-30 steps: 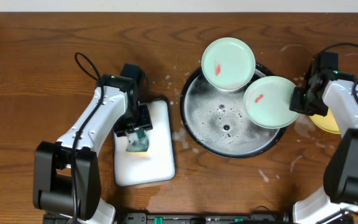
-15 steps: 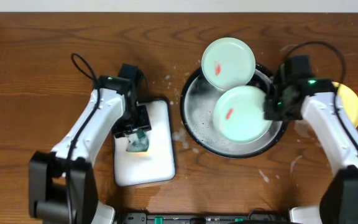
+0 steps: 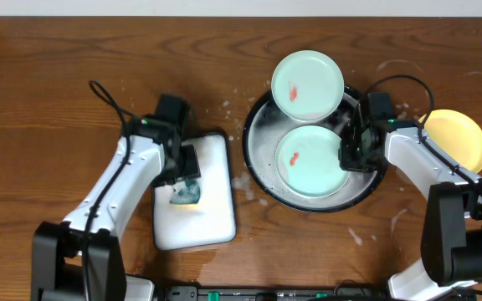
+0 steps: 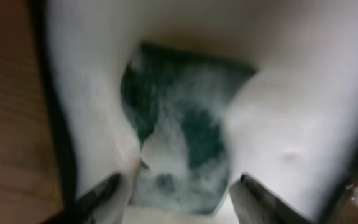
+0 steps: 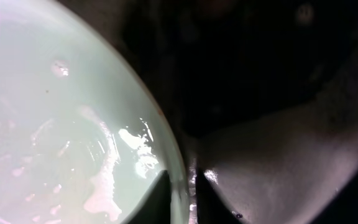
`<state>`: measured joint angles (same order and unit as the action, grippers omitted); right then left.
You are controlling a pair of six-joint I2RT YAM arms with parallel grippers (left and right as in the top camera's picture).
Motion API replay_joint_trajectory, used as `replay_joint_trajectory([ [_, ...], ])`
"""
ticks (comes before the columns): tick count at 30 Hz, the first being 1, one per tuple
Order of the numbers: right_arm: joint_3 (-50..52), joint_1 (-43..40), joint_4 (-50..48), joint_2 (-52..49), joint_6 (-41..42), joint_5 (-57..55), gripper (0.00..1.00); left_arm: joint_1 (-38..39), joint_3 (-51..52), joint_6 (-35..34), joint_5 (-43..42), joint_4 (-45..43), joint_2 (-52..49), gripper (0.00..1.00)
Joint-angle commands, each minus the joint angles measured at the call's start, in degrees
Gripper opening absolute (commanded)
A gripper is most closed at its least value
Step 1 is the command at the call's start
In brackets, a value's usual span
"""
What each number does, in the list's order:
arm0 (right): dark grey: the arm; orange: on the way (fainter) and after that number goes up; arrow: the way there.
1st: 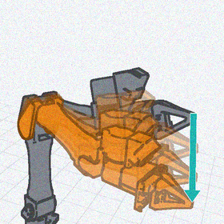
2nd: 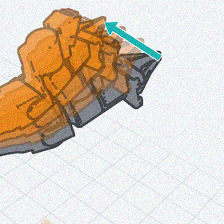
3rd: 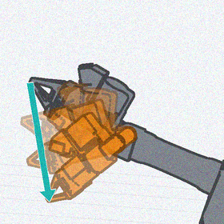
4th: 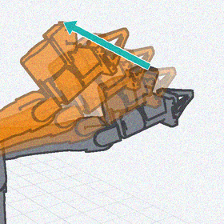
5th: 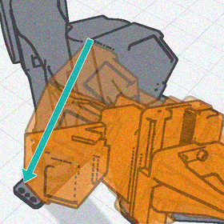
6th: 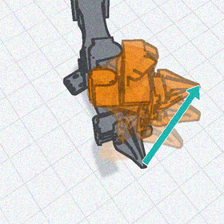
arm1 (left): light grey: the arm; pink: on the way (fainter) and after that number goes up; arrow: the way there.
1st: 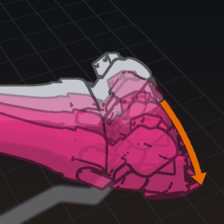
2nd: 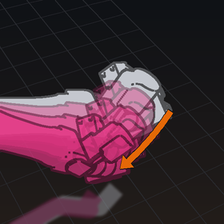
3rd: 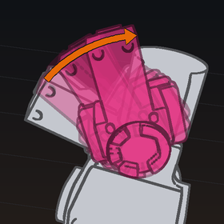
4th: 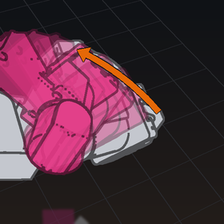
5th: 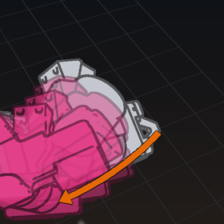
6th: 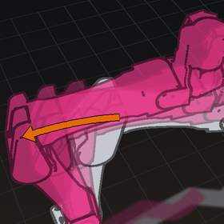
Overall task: Clean dirty plates on tray and stack at the side
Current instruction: 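Grip the rim of a pale green plate in the basin with right gripper, then pick up the sponge with left gripper and scrub the green plate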
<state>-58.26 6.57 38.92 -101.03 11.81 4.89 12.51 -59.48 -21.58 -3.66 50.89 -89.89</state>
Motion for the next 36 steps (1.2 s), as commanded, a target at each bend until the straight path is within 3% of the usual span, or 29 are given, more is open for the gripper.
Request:
replay_joint_trajectory([
  [1,0.24,0.39,-1.07,-0.22,-0.13,0.83,0.21,-0.24,6.6,-0.11,1.4,-5.86,-0.02,0.59],
  [5,0.24,0.39,-1.16,-0.22,-0.72,0.98,0.24,-0.24,12.7,-0.76,1.33,-15.04,-0.04,0.58],
  [7,0.22,0.39,-0.98,-0.22,-1.66,1.01,0.24,-0.22,14.8,-1.44,1.31,-18.58,-0.04,0.42],
  [10,0.24,0.39,-1.01,-0.22,-1.84,0.98,0.24,-0.22,16.7,-1.62,1.31,-21.29,-0.04,0.09],
  [11,0.22,0.39,-1.01,-0.22,-1.84,0.98,0.24,-0.22,16.79,-1.6,1.33,-21.27,-0.07,0.08],
  [15,0.22,0.39,-0.92,-0.22,-1.88,0.98,0.24,-0.24,15.91,-1.57,1.33,-19.43,0.0,0.07],
  [20,0.24,0.35,-0.57,-0.22,-2.71,0.96,0.24,-0.24,6.84,-1.33,1.31,-9.68,0.44,0.07],
  [25,0.26,0.28,-0.92,-0.24,-2.71,0.96,0.38,-0.15,-6.84,0.72,-0.31,0.98,0.44,0.07],
  [29,1.07,0.28,-2.56,-0.35,-2.67,0.98,0.06,0.9,-14.21,1.97,-5.88,3.58,0.44,0.08],
  [36,4.83,0.13,-5.49,-0.35,-2.64,0.98,0.01,8.37,-16.61,2.08,-9.42,-2.99,-0.35,0.07],
])
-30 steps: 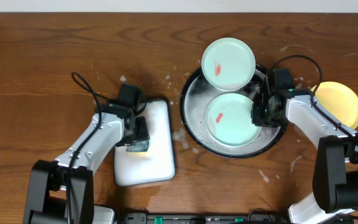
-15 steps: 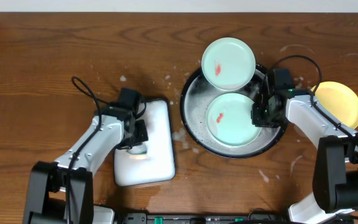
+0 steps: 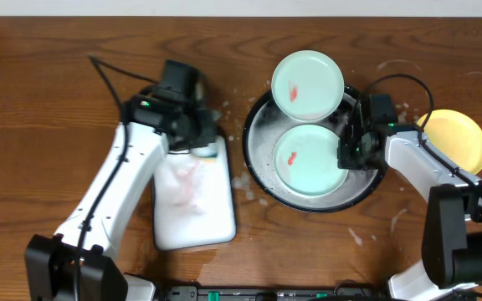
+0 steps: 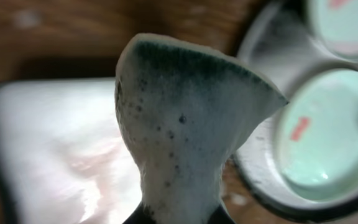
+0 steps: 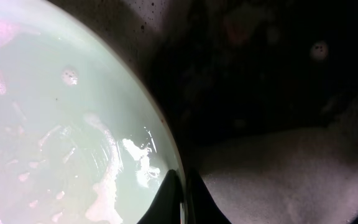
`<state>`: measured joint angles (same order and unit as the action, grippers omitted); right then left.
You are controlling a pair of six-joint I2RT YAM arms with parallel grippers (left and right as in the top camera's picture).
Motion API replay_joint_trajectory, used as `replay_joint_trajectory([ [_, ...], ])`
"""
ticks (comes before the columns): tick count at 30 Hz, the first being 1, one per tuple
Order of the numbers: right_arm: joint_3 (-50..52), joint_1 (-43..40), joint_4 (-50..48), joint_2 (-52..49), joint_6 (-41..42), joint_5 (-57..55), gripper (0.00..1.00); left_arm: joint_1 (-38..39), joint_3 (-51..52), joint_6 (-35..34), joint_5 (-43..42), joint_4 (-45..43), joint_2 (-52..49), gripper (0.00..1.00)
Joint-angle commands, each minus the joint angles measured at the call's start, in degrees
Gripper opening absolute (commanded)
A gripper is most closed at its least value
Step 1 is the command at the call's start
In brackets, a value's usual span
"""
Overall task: Clean dirty plates on tray and stack at the side
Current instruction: 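Pick up the sponge with left gripper and scrub the green plate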
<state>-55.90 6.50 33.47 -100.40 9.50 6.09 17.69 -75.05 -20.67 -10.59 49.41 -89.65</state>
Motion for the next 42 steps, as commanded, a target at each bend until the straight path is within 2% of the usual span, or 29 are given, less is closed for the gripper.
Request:
replay_joint_trajectory([
  [1,2.56,0.2,-0.04,-0.98,-0.33,-0.22,0.01,4.72,-1.05,1.16,-2.49,-2.93,-1.18,0.07],
  [5,2.56,0.2,-0.33,-0.98,-0.33,-0.17,0.01,10.86,-1.05,0.15,-2.6,-9.11,-5.27,0.08],
  [11,2.56,0.46,0.59,-0.98,-0.35,-0.2,0.01,17.92,-1.05,-3.41,-8.68,-20.87,-14.05,0.07],
  [17,2.56,0.52,0.74,-0.98,-0.35,-0.2,0.01,22.14,-1.05,-8.48,-8.7,-31.61,-22.71,0.08],
  [20,2.56,0.52,0.79,-0.98,-0.35,-0.2,0.01,22.93,-1.05,-12.09,-8.94,-34.1,-26.88,0.07],
  [23,2.56,0.52,0.87,-0.98,-0.35,-0.2,0.01,22.91,-1.05,-12.28,-8.76,-33.51,-30.47,0.07],
  [25,2.56,0.52,1.05,-0.98,-0.37,-0.2,0.01,22.32,-1.05,-11.96,-5.77,-30.91,-32.04,0.08],
  [30,2.56,0.52,2.08,-0.98,-0.39,-0.24,0.01,20.76,-3.45,-11.93,12.09,-18.25,-32.06,0.07],
  [33,2.56,0.52,2.08,-0.98,-0.37,-0.22,0.01,20.7,-7.37,-8.09,16.74,-14.1,-32.06,0.07],
  [38,2.56,0.52,2.1,-0.98,-0.39,-0.22,0.01,21.62,-9.31,-6.86,15.23,-15.58,-32.17,0.07],
  [42,2.56,0.52,2.08,-0.98,-1.4,-0.2,0.01,22.4,-9.31,-9.31,3.15,-20.68,-34.42,0.08],
])
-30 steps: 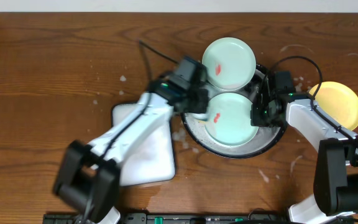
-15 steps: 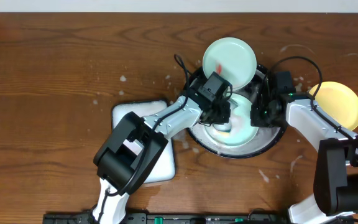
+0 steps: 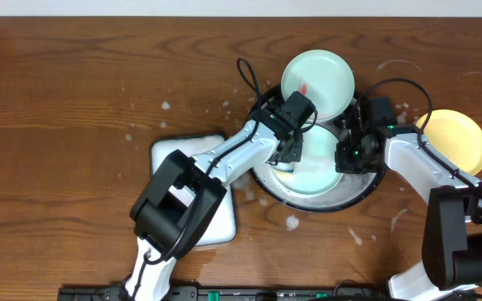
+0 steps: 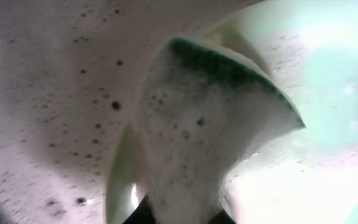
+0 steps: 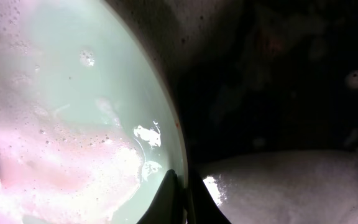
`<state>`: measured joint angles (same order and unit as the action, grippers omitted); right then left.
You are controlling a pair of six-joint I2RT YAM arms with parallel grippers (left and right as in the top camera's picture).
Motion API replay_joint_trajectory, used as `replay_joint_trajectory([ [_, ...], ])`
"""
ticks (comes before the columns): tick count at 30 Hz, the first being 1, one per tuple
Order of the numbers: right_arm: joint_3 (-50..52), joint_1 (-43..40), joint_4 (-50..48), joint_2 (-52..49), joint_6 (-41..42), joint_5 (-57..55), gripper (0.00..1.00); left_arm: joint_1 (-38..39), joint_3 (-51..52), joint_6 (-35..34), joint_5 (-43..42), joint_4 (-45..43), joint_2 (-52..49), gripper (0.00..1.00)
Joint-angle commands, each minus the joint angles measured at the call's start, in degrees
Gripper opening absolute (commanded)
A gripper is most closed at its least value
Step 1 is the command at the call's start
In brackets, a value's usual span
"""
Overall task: Clean dirty plates on tray and stack at the side
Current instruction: 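Pick up the sponge with left gripper and scrub the green plate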
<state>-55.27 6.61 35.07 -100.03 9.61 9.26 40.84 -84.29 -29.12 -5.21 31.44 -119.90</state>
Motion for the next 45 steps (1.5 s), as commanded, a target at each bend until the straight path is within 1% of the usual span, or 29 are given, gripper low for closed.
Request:
replay_joint_trajectory([
  [1,1.92,0.42,0.5,-1.36,-1.57,-3.39,0.01,-0.66,-0.07,-2.4,-5.75,-4.04,-4.98,0.07],
  [5,1.92,0.59,0.5,-1.36,-1.64,-3.39,0.01,-0.33,-0.07,-8.61,-21.7,-9.6,-8.9,0.07],
  [8,1.92,0.68,0.5,-1.36,-2.01,-3.39,0.01,0.42,-0.07,-11.19,-29.68,-11.98,-10.97,0.07],
  [12,1.92,0.68,0.48,-1.36,-2.01,-3.41,0.01,2.12,-0.07,-11.67,-35.39,-11.82,-11.8,0.08],
  [15,1.92,0.68,0.5,-1.36,-2.01,-3.39,0.01,2.8,-0.07,-10.86,-35.58,-10.14,-11.8,0.07],
  [17,1.92,0.68,0.55,-1.36,-1.99,-3.39,0.01,2.16,-0.07,-10.4,-32.76,-8.46,-11.74,0.07],
  [21,1.92,0.68,0.85,-1.36,-2.01,-3.39,0.01,-1.64,-0.07,-8.98,-19.71,-1.18,-10.34,0.07],
  [23,1.92,0.68,0.94,-1.36,-2.01,-3.39,0.01,-3.61,-0.07,-6.69,-11.47,2.82,-9.18,0.07],
  [26,1.92,0.68,0.85,-1.36,-2.01,-3.41,0.01,-5.51,-0.07,-3.21,3.58,6.95,-6.75,0.07],
  [28,1.92,0.68,0.85,-1.36,-2.01,-3.41,0.01,-5.75,-0.07,-0.85,13.46,6.95,-5.2,0.07],
  [30,1.92,0.68,0.85,-1.36,-2.01,-3.43,0.01,-5.44,-0.09,0.46,20.31,6.36,-4.11,0.07],
  [32,1.92,0.68,0.85,-1.36,-2.01,-3.45,0.01,-4.94,-0.09,1.77,22.75,5.79,-3.58,0.08],
  [38,1.92,0.68,0.92,-1.36,-1.99,-5.18,0.01,-3.5,-0.5,2.56,22.86,5.84,-1.64,0.08],
  [45,1.92,0.61,1.09,-1.36,-1.97,-5.16,0.01,-3.21,-3.54,2.78,22.86,7.67,6.82,0.08],
])
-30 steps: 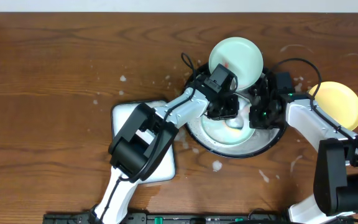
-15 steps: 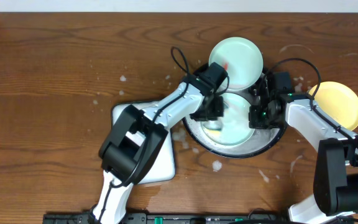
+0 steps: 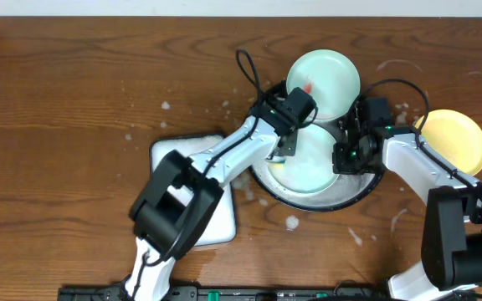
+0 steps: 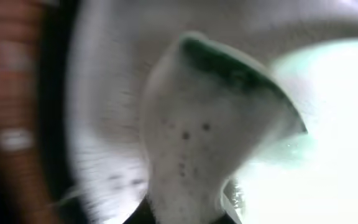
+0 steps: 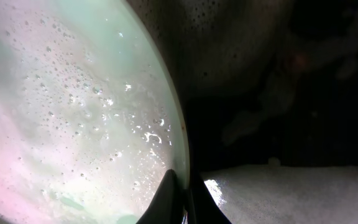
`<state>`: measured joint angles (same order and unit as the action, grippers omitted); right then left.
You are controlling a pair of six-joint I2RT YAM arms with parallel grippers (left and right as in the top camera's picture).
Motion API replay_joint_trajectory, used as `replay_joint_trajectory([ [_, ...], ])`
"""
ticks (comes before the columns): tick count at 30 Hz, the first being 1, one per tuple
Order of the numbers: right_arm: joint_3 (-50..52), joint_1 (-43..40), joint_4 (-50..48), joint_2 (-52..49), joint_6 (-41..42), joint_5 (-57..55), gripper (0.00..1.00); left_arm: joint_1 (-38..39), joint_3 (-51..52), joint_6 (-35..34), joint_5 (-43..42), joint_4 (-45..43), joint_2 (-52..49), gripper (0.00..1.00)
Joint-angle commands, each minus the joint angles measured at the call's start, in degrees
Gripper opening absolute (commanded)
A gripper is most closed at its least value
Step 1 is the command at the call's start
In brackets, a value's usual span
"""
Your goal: Clean dirty plates on tray and stack at the side
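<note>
A black round tray (image 3: 329,206) holds a pale green plate (image 3: 315,167) covered in foam. My left gripper (image 3: 284,150) is shut on a foamy green sponge (image 4: 211,124), which is pressed on the plate's left part (image 4: 328,130); that view is blurred. My right gripper (image 5: 183,186) is shut on the plate's right rim (image 5: 180,124), also seen from overhead as the right gripper (image 3: 342,159). A second green plate (image 3: 325,75) with a red stain leans on the tray's back rim.
A white tub of soapy water (image 3: 224,224) stands left of the tray, partly under my left arm. A yellow plate (image 3: 457,138) lies to the right of the tray. Foam spots dot the wooden table round the tray.
The sponge in my left gripper has shifted toward the plate's left edge. The plate shows more fine foam in the right wrist view. The stained plate at the back sits slightly further right.
My left gripper stood open over the sponge in the white tub while the right one held the lower plate's rim. Then the sponge was lifted clear of the tub. Then it was on the plate in the tray, whose red stain no longer shows.
</note>
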<state>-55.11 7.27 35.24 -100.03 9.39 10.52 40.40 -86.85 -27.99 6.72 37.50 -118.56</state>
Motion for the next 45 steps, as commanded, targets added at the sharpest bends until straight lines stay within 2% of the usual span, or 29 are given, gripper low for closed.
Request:
replay_joint_trajectory([
  [1,1.77,-0.04,1.01,-1.36,-1.75,-6.43,0.01,-2.89,-1.09,1.64,10.91,2.05,7.3,0.08],
  [6,1.75,-0.04,0.68,-1.36,-1.75,-6.4,0.01,-4.22,-1.09,1.6,10.14,8.37,15.17,0.09],
  [12,-1.4,-0.04,0.85,-0.94,-1.7,-4.96,0.01,-8.74,-1.03,1.6,5.01,22.43,19.8,0.09],
  [14,-3.04,-0.04,1.95,-0.35,-1.73,-4.37,0.01,-11.06,-0.74,1.62,0.61,25.05,19.8,0.08],
  [17,-4.35,-0.04,3.06,0.39,-1.77,-4.85,0.01,-13.49,0.63,4.15,-8.74,24.15,19.76,0.08],
  [26,-9.84,3.63,9.4,8.0,-1.77,-12.48,0.01,-19.06,7.8,3.21,-0.68,26.53,19.76,0.08],
  [31,-12.11,8.85,12.55,14.53,-1.79,-26.21,0.01,-23.71,13.55,1.11,-0.87,24.65,19.76,0.08],
  [36,-12.41,17.09,12.94,19.61,-2.54,-44.89,0.01,-26.12,16.26,1.16,-1.55,23.3,19.76,0.09],
  [45,-12.46,29.88,9.18,21.7,-17.4,-65.16,0.01,-26.21,16.28,1.14,-1.55,23.23,19.76,0.16],
])
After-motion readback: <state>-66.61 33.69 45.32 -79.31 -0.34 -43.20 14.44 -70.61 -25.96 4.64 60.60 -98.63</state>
